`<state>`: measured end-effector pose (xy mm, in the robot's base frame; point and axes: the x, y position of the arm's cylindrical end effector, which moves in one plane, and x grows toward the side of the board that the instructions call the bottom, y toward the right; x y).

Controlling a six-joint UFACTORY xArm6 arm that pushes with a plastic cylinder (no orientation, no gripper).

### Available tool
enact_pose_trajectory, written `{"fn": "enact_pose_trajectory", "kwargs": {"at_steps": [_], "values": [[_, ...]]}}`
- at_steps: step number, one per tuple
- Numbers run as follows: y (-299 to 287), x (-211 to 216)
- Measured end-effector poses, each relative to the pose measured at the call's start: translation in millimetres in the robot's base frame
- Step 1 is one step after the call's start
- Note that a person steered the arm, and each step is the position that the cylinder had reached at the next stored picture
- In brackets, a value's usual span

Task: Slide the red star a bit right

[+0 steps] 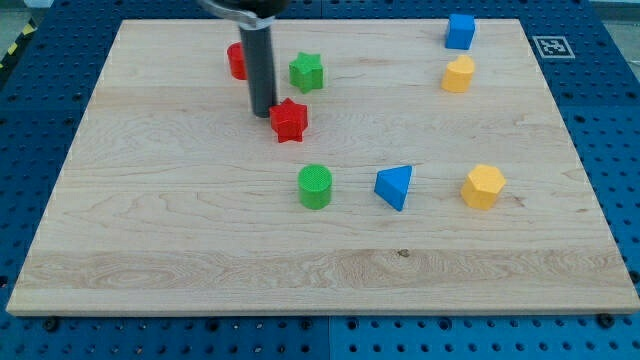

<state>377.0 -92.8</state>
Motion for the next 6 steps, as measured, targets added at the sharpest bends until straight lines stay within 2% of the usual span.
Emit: {"fn": "enact_pose_trajectory", "kwargs": {"at_steps": [1, 4, 5, 6], "values": [[-26, 24], [44, 29], [42, 32], [-13, 34]]}}
